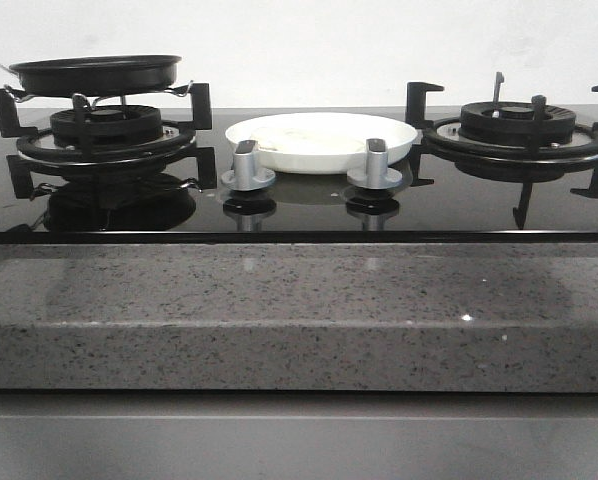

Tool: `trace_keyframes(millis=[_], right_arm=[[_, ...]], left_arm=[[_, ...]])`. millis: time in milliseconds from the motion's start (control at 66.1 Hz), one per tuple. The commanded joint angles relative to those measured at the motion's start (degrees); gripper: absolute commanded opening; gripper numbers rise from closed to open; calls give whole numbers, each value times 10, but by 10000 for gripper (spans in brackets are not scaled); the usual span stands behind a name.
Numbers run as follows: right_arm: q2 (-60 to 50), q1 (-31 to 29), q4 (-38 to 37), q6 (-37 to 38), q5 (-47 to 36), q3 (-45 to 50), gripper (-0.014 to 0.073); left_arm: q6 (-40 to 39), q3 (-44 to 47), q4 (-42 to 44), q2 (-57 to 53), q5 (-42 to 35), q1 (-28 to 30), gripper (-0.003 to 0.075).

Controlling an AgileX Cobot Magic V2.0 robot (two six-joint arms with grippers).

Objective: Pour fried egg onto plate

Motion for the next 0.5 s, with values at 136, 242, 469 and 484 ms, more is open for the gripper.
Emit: trace_keyframes(millis=[136, 242, 469, 484], right_arm=[[-1, -1, 3, -7, -21, -7, 356], [-1, -1, 3, -7, -21, -1, 197], [-1, -1, 3, -7, -21, -1, -68], [-1, -1, 3, -7, -21, -1, -74]], left_arm=[[-5, -15, 2, -3, -33, -4, 379], [-5, -15, 1, -3, -33, -4, 202], [-5, -15, 0, -3, -32, -4, -20], [-5, -15, 0, -3, -32, -4, -20]])
